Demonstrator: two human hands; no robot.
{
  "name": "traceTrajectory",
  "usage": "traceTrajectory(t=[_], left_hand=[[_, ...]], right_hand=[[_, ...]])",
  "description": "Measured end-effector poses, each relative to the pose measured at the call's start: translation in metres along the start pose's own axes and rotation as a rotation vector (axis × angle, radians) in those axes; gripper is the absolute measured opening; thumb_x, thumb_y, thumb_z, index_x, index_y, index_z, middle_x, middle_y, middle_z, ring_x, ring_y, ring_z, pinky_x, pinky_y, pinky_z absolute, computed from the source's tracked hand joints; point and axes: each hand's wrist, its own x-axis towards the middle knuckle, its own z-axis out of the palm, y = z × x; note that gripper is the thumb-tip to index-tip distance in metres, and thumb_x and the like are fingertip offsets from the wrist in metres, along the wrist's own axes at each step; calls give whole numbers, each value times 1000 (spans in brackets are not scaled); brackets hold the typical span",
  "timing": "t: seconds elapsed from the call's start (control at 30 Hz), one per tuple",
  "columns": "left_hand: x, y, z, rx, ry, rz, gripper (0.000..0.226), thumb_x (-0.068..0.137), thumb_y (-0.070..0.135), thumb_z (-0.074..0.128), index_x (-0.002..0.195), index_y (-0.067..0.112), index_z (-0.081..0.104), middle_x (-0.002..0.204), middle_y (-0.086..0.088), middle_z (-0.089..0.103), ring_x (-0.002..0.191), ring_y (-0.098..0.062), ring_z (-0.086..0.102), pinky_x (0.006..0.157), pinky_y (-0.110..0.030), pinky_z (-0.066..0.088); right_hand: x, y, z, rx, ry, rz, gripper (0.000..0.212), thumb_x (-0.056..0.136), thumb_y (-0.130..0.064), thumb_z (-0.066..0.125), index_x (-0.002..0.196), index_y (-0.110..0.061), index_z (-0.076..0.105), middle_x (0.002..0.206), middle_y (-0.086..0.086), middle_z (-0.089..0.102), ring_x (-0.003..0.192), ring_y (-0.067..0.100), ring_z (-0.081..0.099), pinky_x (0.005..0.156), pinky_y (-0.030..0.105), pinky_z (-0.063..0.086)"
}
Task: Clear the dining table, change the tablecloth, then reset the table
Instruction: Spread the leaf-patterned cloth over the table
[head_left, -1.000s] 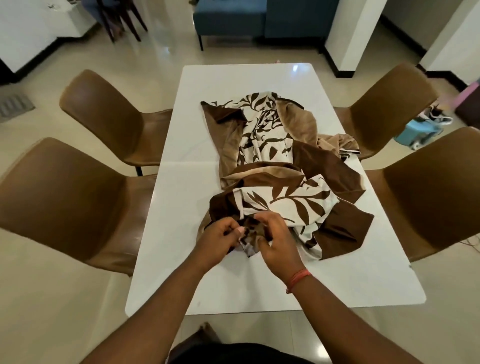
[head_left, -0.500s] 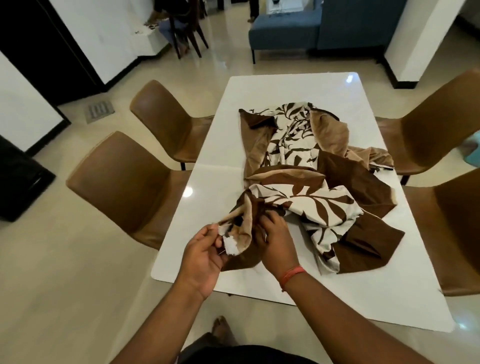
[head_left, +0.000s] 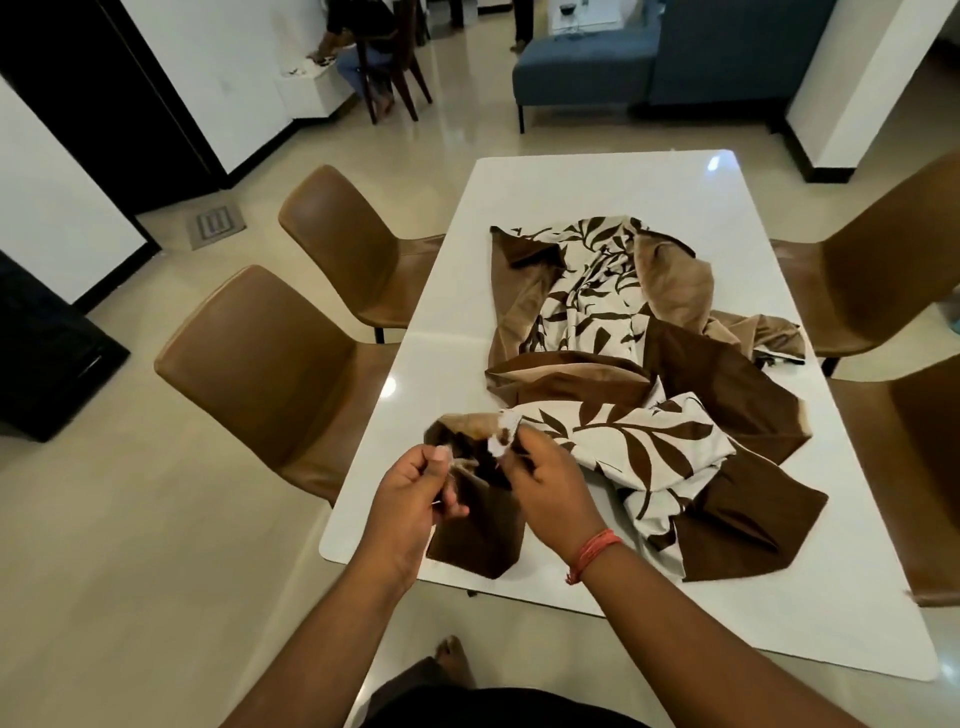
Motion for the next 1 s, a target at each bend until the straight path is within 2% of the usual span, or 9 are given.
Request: traceTrajectory(t=[0.13, 0.23, 0.3, 0.37, 0.5, 0.57, 0.67, 0.8, 1.0], left_hand=[[43, -3, -25, -40, 300, -32, 25, 107, 24, 41, 92, 11, 55, 58, -2, 48, 54, -15, 49, 68, -35, 55], [88, 12, -53, -217, 522, -81, 21, 107, 22, 39, 92, 12, 50, 68, -5, 50, 62, -19, 55, 68, -37, 58], [101, 29, -57, 69, 554, -2, 18, 106, 30, 41, 100, 17, 53, 82, -2, 62, 82, -22, 66, 82, -43, 57], [93, 52, -39, 371, 299, 282, 12, 102, 30, 53, 113, 29, 53, 104, 12, 64, 102, -12, 64, 90, -40, 55], [76, 78, 22, 558, -619, 469, 80, 86, 31, 75, 147, 43, 25, 144, 25, 44, 131, 8, 43, 106, -12, 37], [90, 79, 29, 724, -630, 475, 54, 88, 38, 71, 134, 44, 44, 119, 31, 57, 119, 3, 55, 88, 0, 38], [106, 84, 14, 741, -612, 525, 10, 96, 30, 63, 103, 28, 70, 83, 23, 67, 84, 8, 62, 69, -6, 43], [102, 95, 5, 565, -677, 485, 17, 98, 29, 59, 97, 44, 68, 84, 31, 69, 84, 12, 63, 71, -4, 44], [106, 122, -10, 296, -534, 490, 21, 95, 35, 54, 83, 27, 70, 79, 14, 71, 79, 0, 64, 73, -13, 48]], right_hand=[[15, -6, -24, 182, 365, 191, 16, 105, -26, 43, 110, -20, 56, 89, -10, 63, 80, -9, 60, 68, 12, 47], [32, -16, -48, 148, 682, 192, 16, 105, -21, 43, 110, -14, 56, 90, -15, 60, 78, -12, 56, 75, 20, 45], [42, -28, -55, 82, 721, 157, 18, 104, -16, 43, 114, -15, 58, 94, -13, 60, 82, -4, 55, 80, 23, 44], [50, -43, -53, -19, 549, 38, 20, 102, -13, 47, 114, -17, 63, 96, -15, 62, 88, -2, 57, 83, 19, 46], [68, -56, -33, -317, 182, -98, 15, 95, -9, 57, 105, -14, 67, 89, -8, 64, 82, 7, 59, 79, 29, 51], [69, -53, -33, -189, 278, 7, 6, 95, -14, 61, 100, -15, 61, 83, -10, 62, 79, 6, 60, 75, 30, 51], [64, -48, -40, -91, 289, 107, 16, 91, -25, 68, 101, -19, 57, 81, -4, 64, 77, 10, 62, 74, 38, 55], [61, -52, -39, -56, 123, 118, 30, 85, -45, 67, 107, -25, 62, 96, -5, 68, 90, 15, 64, 82, 41, 54], [54, -29, -19, -422, 50, 152, 23, 92, -21, 66, 113, -24, 59, 100, -15, 54, 91, 7, 52, 83, 25, 48]])
